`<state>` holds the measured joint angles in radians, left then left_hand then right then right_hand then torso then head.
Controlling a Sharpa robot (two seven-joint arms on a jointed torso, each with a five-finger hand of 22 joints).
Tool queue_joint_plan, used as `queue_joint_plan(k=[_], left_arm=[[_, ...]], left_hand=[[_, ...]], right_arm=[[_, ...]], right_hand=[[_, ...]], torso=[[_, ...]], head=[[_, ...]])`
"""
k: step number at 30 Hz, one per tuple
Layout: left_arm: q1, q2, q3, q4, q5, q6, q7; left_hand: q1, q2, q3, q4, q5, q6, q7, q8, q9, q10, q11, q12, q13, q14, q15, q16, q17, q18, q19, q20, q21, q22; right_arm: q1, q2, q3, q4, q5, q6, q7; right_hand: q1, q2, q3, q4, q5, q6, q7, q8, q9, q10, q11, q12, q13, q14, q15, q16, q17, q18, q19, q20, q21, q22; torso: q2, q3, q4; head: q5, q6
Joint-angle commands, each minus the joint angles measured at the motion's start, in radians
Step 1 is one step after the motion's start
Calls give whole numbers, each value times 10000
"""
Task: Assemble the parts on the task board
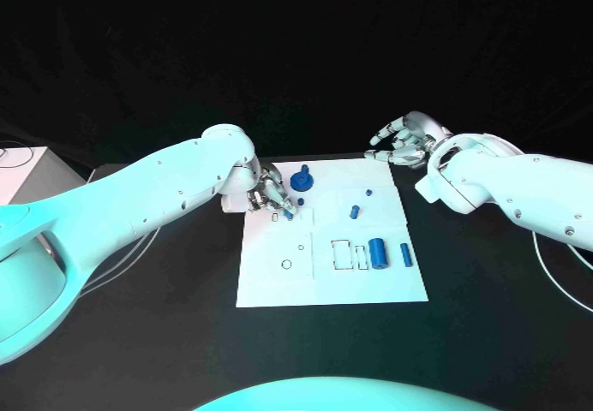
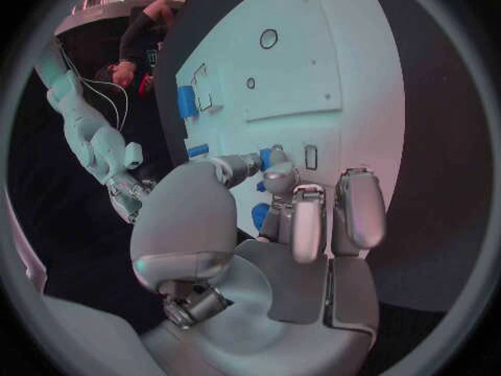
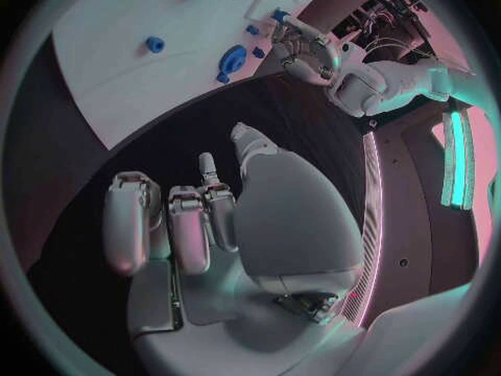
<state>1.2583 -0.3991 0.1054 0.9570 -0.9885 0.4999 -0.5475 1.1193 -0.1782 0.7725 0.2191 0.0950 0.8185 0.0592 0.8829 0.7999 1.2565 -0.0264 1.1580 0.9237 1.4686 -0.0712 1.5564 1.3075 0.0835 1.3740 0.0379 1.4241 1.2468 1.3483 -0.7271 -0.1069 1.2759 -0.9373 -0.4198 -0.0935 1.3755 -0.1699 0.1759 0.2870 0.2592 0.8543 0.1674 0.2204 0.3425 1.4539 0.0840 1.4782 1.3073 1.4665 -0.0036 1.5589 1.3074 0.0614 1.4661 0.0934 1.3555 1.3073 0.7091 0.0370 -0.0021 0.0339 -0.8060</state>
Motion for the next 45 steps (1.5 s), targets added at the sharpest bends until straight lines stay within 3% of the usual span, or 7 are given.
queue_joint_plan(k=[1,45], left_arm=[[-2,18,7,26,-23,160,7],[-9,48,3,-94,-96,292,6]], left_hand=[[-26,81,2012,-2061,33,12,-86,-36,0,12,56,-21,-9,972,-29,48,2495,-156,50,6,39,11],[-41,84,2013,-2087,52,24,-86,-61,16,5,56,-44,-36,970,-28,42,2487,-153,41,8,36,3]], right_arm=[[-4,3,5,11,-47,78,84],[-4,26,5,2,-46,87,79]], right_hand=[[-88,9,61,-21,51,-60,6,31,-17,37,-9,33,1643,958,54,-38,2286,-81,445,32,-55,729],[-88,9,61,-21,51,-60,6,31,-17,37,-9,33,1643,958,54,-38,2286,-81,445,32,-55,729]], torso=[[1,-7,-1],[11,5,-6]], head=[[15,-2],[17,-70]])
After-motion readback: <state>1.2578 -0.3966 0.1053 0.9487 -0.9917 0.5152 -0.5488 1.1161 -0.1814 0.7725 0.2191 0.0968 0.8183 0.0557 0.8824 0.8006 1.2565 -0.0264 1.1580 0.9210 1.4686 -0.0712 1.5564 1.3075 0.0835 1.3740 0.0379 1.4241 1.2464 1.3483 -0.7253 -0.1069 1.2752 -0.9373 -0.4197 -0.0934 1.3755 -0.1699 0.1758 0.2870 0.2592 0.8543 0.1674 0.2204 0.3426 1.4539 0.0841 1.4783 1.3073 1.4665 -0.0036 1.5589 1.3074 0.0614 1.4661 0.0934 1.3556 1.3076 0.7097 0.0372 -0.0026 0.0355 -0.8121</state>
